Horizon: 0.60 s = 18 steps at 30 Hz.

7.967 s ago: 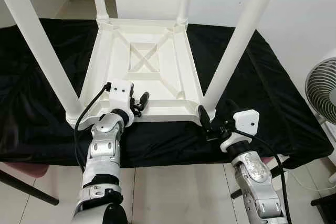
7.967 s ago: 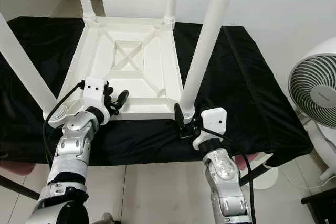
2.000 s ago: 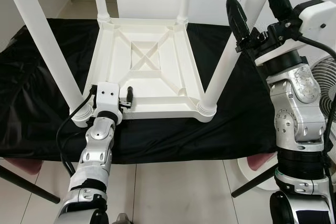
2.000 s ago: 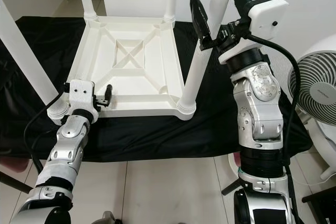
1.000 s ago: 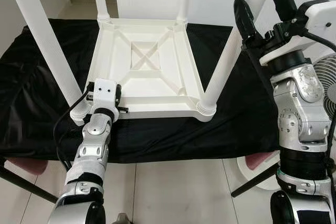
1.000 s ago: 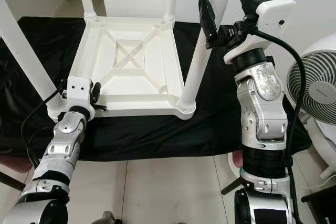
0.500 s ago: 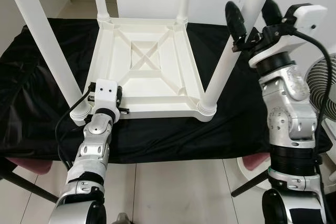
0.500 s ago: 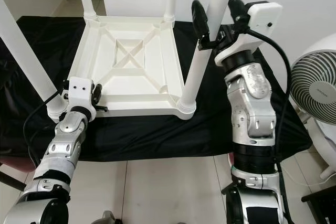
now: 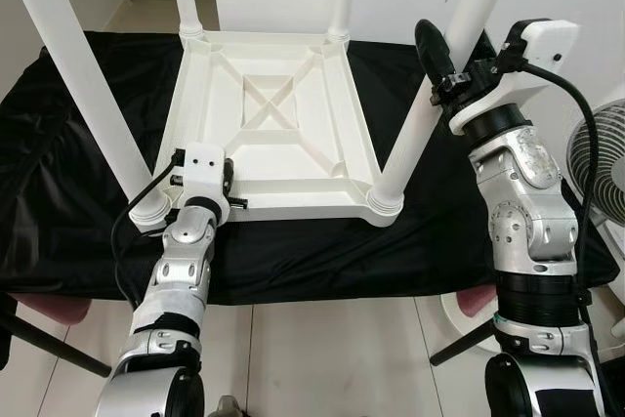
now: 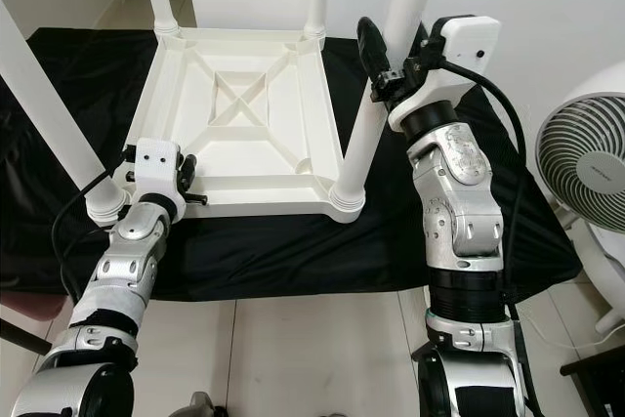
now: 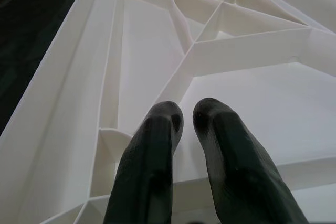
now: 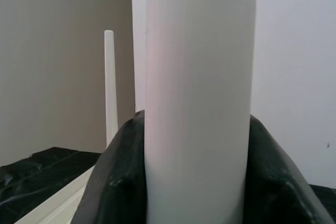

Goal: Building children table

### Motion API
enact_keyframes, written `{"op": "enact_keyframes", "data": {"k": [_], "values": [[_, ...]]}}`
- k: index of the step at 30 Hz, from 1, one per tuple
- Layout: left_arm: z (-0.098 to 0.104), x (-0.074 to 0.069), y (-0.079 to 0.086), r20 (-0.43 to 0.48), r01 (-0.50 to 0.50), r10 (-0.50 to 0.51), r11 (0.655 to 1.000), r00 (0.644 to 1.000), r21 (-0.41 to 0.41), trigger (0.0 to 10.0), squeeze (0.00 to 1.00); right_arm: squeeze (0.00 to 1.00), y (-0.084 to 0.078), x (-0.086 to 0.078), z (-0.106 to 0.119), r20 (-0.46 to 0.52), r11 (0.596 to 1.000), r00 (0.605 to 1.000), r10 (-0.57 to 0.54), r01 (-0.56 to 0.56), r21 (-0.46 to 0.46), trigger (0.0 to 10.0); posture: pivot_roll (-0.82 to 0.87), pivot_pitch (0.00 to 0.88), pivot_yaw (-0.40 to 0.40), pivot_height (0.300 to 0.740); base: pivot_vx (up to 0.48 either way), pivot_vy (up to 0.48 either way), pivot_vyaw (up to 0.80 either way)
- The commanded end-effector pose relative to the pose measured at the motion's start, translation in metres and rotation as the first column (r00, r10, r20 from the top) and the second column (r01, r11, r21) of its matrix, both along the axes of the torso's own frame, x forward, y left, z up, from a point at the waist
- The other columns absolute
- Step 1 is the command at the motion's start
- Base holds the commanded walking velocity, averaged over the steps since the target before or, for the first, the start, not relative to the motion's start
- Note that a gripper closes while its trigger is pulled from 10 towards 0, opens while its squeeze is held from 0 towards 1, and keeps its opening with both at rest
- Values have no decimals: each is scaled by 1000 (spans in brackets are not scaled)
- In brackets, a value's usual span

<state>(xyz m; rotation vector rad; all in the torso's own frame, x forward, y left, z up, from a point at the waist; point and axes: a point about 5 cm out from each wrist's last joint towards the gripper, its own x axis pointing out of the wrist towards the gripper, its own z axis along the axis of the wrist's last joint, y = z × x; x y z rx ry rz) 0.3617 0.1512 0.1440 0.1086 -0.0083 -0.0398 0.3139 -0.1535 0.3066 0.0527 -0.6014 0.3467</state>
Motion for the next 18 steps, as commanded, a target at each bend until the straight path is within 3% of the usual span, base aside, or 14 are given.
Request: {"op": "enact_keyframes", "data": {"k": [1, 5, 6, 7, 9, 10, 11, 12, 17, 18], "values": [[-13, -2, 9, -63, -202, 200, 979, 978, -14, 10000, 0, 0, -5, -3, 5, 11, 1000, 1000, -11, 10, 15, 0, 54, 79, -25, 740, 0, 0, 0], [-17, -1, 11, -90, -214, 214, 977, 973, 5, 10000, 0, 0, -11, -6, 10, 30, 998, 999, -35, 33, 45, 0, 52, 79, -23, 740, 0, 0, 0], [-15, 2, 23, -96, -245, 247, 969, 964, 27, 10000, 0, 0, -18, -9, 13, 42, 995, 997, -65, 61, 83, 0, 51, 77, -20, 740, 0, 0, 0], [-15, 2, 23, -96, -245, 247, 969, 964, 27, 10000, 0, 0, -18, -9, 13, 42, 995, 997, -65, 61, 83, 0, 51, 77, -20, 740, 0, 0, 0], [-10, 5, 39, -99, -283, 286, 958, 953, 48, 10000, 0, 0, -26, -13, 15, 51, 988, 994, -97, 90, 123, 0, 52, 78, -18, 740, 0, 0, 0], [-2, 8, 56, -80, -307, 313, 948, 946, 80, 10000, 0, 0, -35, -17, 18, 63, 980, 990, -125, 113, 163, 0, 51, 79, -7, 740, 0, 0, 0], [-2, 8, 56, -80, -307, 313, 948, 946, 80, 10000, 0, 0, -35, -17, 18, 63, 980, 990, -125, 113, 163, 0, 51, 79, -7, 740, 0, 0, 0], [4, 9, 69, -66, -323, 332, 940, 941, 112, 10000, 0, 0, -43, -21, 19, 72, 974, 986, -148, 132, 187, 0, 52, 81, -6, 740, 0, 0, 0], [16, 12, 93, -44, -357, 368, 920, 929, 160, 10000, 0, 0, -58, -29, 23, 94, 956, 975, -202, 175, 236, 0, 50, 85, 4, 740, 0, 0, 0], [31, 13, 110, -18, -380, 390, 907, 921, 184, 10000, 0, 0, -73, -37, 24, 108, 936, 957, -268, 232, 265, 0, 48, 89, 16, 740, 0, 0, 0]]}}
